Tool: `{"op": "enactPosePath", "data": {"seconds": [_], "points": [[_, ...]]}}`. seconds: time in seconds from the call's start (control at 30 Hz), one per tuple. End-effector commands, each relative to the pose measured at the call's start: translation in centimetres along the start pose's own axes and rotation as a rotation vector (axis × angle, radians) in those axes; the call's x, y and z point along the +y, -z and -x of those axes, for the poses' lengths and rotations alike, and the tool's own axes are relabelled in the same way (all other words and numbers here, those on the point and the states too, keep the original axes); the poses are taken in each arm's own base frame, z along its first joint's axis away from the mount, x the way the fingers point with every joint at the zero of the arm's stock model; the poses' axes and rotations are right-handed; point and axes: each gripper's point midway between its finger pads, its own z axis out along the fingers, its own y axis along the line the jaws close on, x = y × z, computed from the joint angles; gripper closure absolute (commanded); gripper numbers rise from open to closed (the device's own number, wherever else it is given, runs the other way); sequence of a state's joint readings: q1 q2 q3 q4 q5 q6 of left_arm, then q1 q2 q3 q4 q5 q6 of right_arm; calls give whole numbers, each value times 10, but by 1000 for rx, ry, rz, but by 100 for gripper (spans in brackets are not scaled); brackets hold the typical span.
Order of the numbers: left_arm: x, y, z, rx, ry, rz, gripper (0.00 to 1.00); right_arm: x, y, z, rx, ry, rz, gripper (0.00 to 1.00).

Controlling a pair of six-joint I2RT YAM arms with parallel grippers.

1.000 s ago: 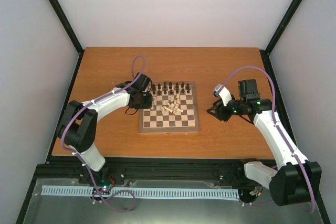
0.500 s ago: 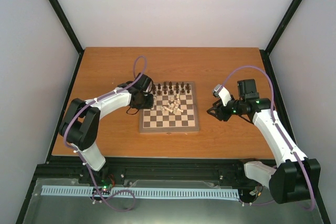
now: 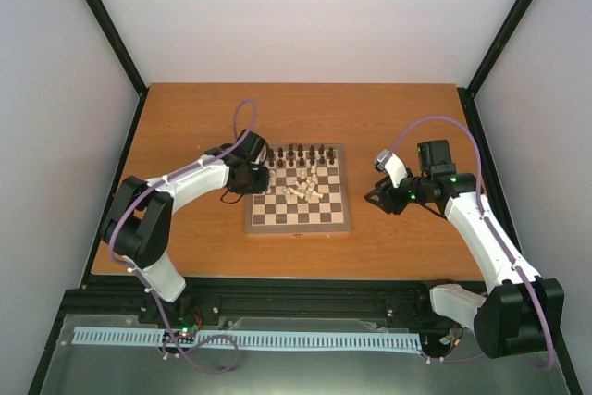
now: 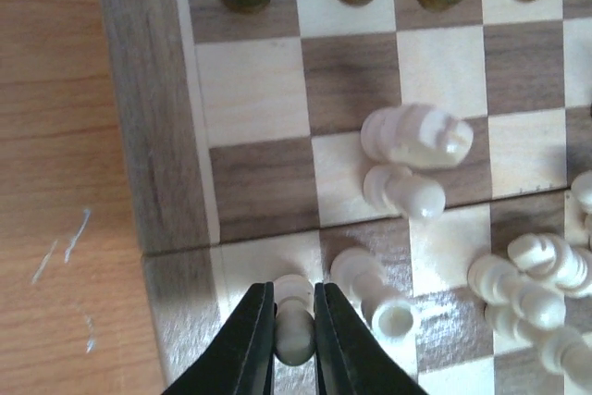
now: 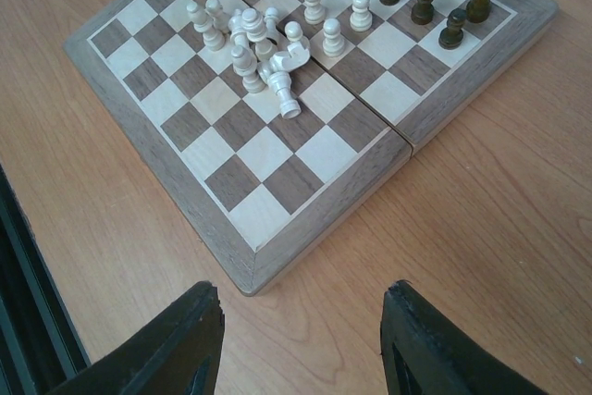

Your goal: Set up the chess pieces on the board

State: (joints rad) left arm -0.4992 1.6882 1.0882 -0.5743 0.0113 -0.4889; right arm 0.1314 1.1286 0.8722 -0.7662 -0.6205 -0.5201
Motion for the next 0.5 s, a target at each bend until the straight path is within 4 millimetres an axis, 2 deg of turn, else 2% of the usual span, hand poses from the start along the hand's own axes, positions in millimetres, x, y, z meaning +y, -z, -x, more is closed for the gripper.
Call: {"op": "enactPosePath", "data": {"seconds": [0.0, 0.2, 0.3, 0.47], "points": [[0, 24, -14, 15, -16, -16, 91, 0, -2, 0, -3, 23, 3, 52], [6, 42, -48, 85, -66, -42, 91, 0, -3, 0, -2, 22, 5, 52], [-4, 43, -54, 100, -94, -106, 91, 0, -3, -1, 1, 19, 7, 52], [-15, 34, -58, 130, -122, -154, 91, -1, -3, -1, 2, 21, 3, 52]]}}
